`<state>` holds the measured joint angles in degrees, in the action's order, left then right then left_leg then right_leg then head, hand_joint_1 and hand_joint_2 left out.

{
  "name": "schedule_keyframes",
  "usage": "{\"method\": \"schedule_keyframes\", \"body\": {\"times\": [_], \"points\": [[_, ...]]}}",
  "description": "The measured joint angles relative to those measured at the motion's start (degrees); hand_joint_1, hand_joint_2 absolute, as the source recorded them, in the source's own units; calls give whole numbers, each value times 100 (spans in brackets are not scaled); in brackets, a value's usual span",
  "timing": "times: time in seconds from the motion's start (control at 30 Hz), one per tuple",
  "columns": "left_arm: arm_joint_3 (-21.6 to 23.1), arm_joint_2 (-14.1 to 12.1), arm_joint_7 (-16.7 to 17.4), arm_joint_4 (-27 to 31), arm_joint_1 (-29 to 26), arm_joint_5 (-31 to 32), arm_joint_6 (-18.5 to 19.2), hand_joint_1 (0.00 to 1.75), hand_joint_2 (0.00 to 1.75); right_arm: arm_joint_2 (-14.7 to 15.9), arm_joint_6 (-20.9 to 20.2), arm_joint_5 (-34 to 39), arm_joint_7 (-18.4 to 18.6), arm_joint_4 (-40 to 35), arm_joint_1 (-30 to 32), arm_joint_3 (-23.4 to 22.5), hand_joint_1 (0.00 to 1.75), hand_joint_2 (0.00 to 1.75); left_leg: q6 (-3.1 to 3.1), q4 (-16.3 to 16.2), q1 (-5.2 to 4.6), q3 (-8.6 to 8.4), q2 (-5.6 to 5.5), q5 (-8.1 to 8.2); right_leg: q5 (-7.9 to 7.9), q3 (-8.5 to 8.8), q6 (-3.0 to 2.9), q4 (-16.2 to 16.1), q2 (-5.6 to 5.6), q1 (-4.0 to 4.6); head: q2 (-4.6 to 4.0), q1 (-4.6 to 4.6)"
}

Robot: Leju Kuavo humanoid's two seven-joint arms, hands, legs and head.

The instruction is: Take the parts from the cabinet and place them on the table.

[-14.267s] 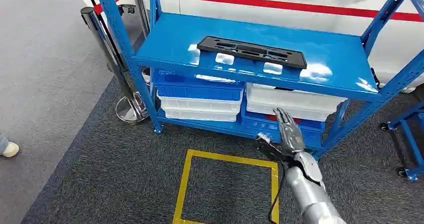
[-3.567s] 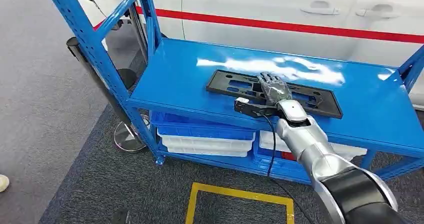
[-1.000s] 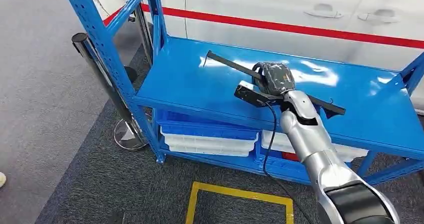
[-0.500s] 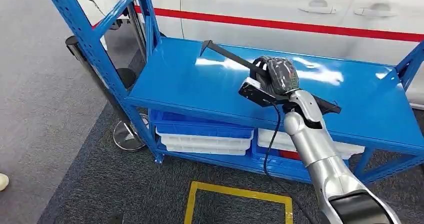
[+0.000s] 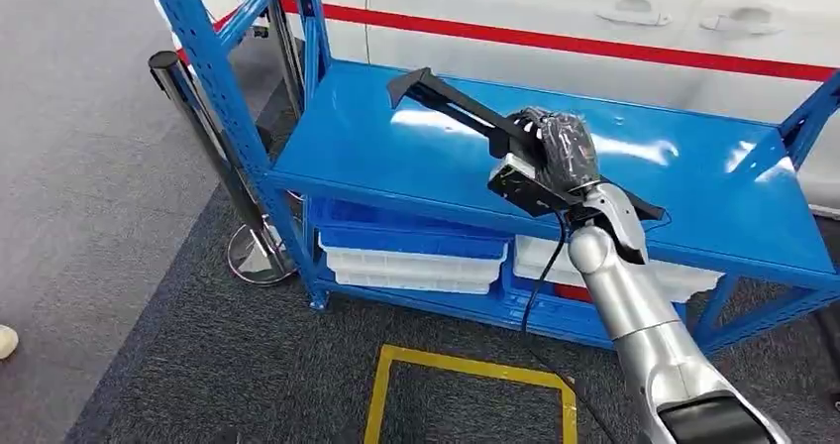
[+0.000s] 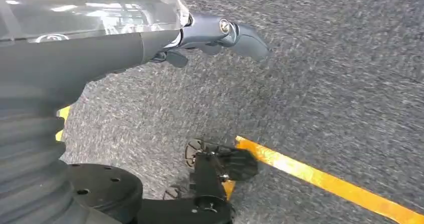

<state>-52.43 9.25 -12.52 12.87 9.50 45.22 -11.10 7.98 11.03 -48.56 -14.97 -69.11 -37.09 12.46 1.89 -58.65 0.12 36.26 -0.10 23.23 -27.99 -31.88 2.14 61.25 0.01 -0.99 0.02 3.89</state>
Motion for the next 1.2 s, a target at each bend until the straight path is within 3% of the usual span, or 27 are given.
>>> {"method": "schedule_keyframes", "body": {"times": [0.03,0.07,0.13,0.2,0.27,0.3,0.33,0.37,0.4,0.43,0.5,0.53,0.57,0.6,0.67,0.7,0.73,0.77,0.83,0.87,0.9,0.93,1.0,1.03,1.07,1.1,1.2], "points": [[-2,0,0,0,3,-2,4,0,175,-2,-110,188,-61,-26,-28,-4,175,175,-31,-22,-25,58,-3,-17,-155,125,-38,-251,9,17,0,-2],[-2,2,0,0,4,0,9,0,175,-2,-203,343,-109,-57,-27,-7,175,175,-69,-25,-27,60,-8,-50,-39,70,-102,-202,30,60,0,2],[-11,2,0,0,-2,-2,13,0,175,-2,-409,664,-208,-59,-48,-26,175,175,-130,-20,-20,76,-12,-117,-32,36,-155,-226,29,72,0,0],[-20,-2,0,0,-15,-2,13,0,175,-2,-680,1123,-361,-59,-52,-52,175,175,-193,-64,-9,129,-34,-75,82,-20,-266,-280,-15,11,0,0],[-20,0,2,0,-18,-2,13,0,175,-4,-777,1326,-424,-74,-62,-83,175,175,-252,-428,-2,268,-24,369,158,-105,-325,-280,-17,15,0,2],[-20,0,2,0,-18,-2,13,0,175,-2,-813,1381,-448,-87,-64,-109,175,175,-280,-976,21,416,-21,772,214,-177,-334,-277,-25,24,0,2],[-20,0,2,0,-20,-2,15,0,175,-2,-813,1398,-452,-87,-68,-129,175,175,-295,-1387,26,513,-21,1004,257,-235,-341,-274,-30,30,0,2],[-20,0,2,0,-20,-2,13,0,175,-2,-853,1465,-474,-87,-66,-138,175,175,-304,-1716,26,564,-21,1118,304,-301,-339,-265,-31,33,0,2],[-20,0,4,0,-19,0,15,0,175,-2,-944,1595,-516,-87,-57,-149,175,175,-302,-1803,26,514,-21,1062,350,-365,-333,-257,-31,35,0,2],[-20,0,17,0,-18,9,15,0,175,0,-1061,1812,-574,-89,-42,-179,175,175,-286,-1634,26,337,-21,894,393,-424,-325,-252,-31,39,0,2],[-20,0,39,0,-9,24,15,0,175,4,-1158,2119,-655,-135,-36,-264,175,175,-214,-782,17,-254,-22,540,476,-520,-300,-247,-24,53,0,2],[-20,-2,48,0,4,24,15,0,175,7,-1173,2192,-675,-168,-38,-297,175,175,-147,-254,-9,-618,-25,519,515,-540,-285,-246,-25,53,0,2],[-20,-4,52,0,19,26,15,0,175,19,-1193,2233,-682,-203,-42,-330,175,175,-118,92,-24,-842,-23,649,545,-564,-248,-244,-23,81,0,2],[-20,-4,52,0,23,26,15,0,175,31,-1199,2248,-684,-205,-42,-352,175,175,-136,104,-30,-811,-23,623,599,-560,-208,-272,-32,61,0,2],[-20,-4,59,0,22,26,15,0,175,35,-1204,2259,-684,-227,-23,-365,175,175,-83,126,-66,-740,-26,560,705,-568,-134,-316,-28,28,0,0],[-20,-4,59,0,16,26,15,0,175,53,-1204,2261,-684,-243,-6,-380,175,175,-39,208,-28,-730,-20,467,744,-585,-83,-343,-18,57,0,0],[-20,0,59,0,30,26,15,0,175,57,-1204,2270,-691,-242,2,-391,175,175,-7,243,-10,-715,19,381,596,-626,-71,-278,-7,17,0,2],[-20,0,61,0,45,26,15,0,175,74,-1204,2272,-686,-242,1,-402,175,175,58,255,-9,-635,18,312,274,-716,-54,-61,-8,21,0,-2],[-20,0,61,0,45,26,15,0,175,92,-1204,2274,-686,-242,19,-411,175,175,64,248,-15,-469,17,189,-368,-992,-7,825,-6,14,0,0],[-20,0,61,0,38,26,15,0,175,92,-1204,2281,-686,-242,42,-413,175,175,57,234,-16,-380,18,133,-522,-1106,15,1264,-5,14,0,-2],[-20,0,61,0,34,26,17,0,175,94,-1204,2281,-686,-242,64,-413,175,175,50,211,-15,-296,18,87,-493,-1126,26,1491,-7,12,0,0],[-20,0,61,0,34,26,17,0,175,94,-1204,2281,-686,-242,86,-413,175,175,43,181,-11,-209,20,46,-334,-1020,38,1456,-8,4,0,0],[-20,7,61,0,35,26,20,0,175,94,-1206,2290,-686,-245,88,-413,175,175,4,96,-3,-58,18,-7,56,-469,45,735,-9,-24,0,0],[-20,11,61,0,37,26,20,0,175,94,-1208,2316,-686,-256,85,-413,175,175,-17,35,-3,4,17,-24,100,-85,44,188,-10,-36,0,0],[-20,11,61,0,44,28,20,0,175,94,-1247,2394,-686,-282,85,-413,175,175,-48,-23,-33,83,7,-42,-130,174,14,-228,1,0,0,0],[-20,13,68,0,44,33,20,0,175,94,-1287,2479,-693,-293,97,-415,175,175,-85,-24,-32,87,7,-76,-102,125,-62,-214,14,23,0,4],[-20,13,77,0,39,35,20,0,175,96,-1620,2910,-747,-288,85,-424,175,175,-180,-4,-48,130,-6,-194,-11,48,-171,-244,8,21,0,2]]}}
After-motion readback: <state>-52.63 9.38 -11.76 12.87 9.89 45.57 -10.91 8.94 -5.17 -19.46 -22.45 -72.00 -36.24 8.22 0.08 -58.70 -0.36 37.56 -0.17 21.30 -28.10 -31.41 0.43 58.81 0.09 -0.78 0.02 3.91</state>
